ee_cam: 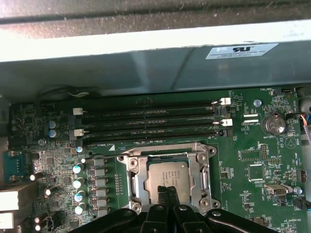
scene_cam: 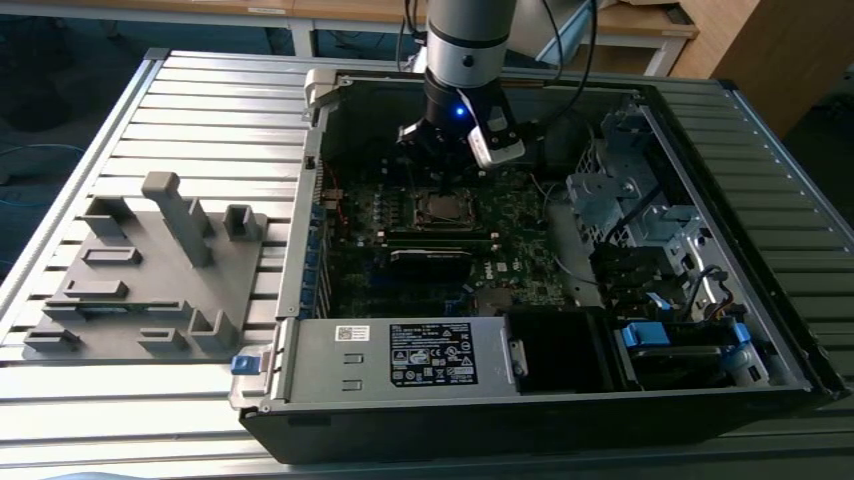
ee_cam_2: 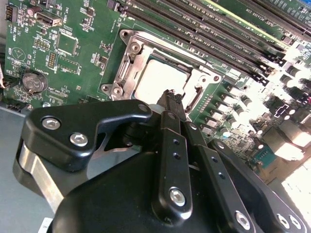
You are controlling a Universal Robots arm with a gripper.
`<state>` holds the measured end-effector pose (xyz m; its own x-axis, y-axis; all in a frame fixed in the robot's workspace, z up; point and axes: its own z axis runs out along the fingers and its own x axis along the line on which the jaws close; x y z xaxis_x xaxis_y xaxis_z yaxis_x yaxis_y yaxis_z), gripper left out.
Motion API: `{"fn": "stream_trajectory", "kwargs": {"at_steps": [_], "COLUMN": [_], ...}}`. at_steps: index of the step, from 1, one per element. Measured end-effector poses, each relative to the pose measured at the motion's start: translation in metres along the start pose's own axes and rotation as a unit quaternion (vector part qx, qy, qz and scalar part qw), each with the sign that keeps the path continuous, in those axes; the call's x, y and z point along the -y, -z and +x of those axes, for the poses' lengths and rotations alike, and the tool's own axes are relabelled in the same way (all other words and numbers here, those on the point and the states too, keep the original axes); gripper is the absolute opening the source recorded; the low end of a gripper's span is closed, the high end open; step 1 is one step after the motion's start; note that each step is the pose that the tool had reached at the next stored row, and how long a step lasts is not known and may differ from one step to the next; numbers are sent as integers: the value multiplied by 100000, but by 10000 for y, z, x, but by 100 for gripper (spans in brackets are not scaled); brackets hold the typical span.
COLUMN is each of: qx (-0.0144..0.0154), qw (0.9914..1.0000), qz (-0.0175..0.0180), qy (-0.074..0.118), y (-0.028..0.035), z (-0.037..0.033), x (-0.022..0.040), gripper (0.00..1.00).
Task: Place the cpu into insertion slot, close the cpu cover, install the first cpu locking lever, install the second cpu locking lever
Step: 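Install the first cpu locking lever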
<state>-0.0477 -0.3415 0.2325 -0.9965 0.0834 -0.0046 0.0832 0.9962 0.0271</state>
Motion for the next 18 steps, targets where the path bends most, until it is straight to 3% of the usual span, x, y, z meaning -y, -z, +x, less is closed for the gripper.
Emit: {"fn": "stream_trajectory", "kwargs": {"at_steps": [18], "qx": [-3], "qw": [100000], "qz": [5], "qy": [2], "y": [9], "z": [9], "x": [1], "gripper": [10]}}
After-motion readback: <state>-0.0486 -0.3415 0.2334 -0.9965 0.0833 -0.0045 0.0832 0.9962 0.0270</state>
